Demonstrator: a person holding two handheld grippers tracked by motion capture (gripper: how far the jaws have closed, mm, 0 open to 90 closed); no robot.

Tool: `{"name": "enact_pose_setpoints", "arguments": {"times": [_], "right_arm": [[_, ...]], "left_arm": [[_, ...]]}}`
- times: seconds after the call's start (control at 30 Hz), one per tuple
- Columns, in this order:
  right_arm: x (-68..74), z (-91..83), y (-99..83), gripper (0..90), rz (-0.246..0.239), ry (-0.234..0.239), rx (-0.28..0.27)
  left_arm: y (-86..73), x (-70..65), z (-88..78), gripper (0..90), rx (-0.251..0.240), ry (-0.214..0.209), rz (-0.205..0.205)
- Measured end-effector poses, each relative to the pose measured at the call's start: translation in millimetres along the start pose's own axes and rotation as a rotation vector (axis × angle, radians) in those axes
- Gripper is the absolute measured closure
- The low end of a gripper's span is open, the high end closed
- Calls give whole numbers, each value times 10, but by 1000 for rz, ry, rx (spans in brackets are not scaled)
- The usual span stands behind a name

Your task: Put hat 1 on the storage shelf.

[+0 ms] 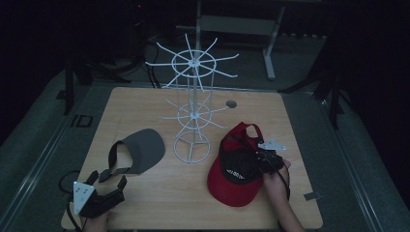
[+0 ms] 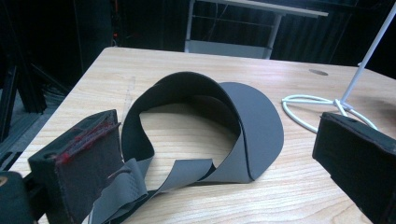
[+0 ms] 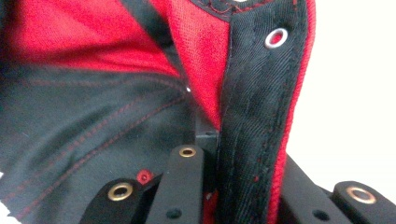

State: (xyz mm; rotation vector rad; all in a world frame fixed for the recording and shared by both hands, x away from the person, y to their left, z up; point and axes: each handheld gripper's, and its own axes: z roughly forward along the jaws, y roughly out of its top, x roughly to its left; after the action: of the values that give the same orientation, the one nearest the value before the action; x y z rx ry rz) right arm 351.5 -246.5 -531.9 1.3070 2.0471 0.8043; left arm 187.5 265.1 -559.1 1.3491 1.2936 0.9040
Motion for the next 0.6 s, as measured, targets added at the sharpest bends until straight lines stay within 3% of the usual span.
{"name": "enact_pose_setpoints", "arguments": {"times": [0.3,0.6], "right_arm": [[-76,-266,186,861,28,-8,-89],[-156,-767,479,861,66,1,-240]], "left_arm": [[-6,-2,11,17,5,-1,6],[-6,-6,17,17,9,-2,11]]}}
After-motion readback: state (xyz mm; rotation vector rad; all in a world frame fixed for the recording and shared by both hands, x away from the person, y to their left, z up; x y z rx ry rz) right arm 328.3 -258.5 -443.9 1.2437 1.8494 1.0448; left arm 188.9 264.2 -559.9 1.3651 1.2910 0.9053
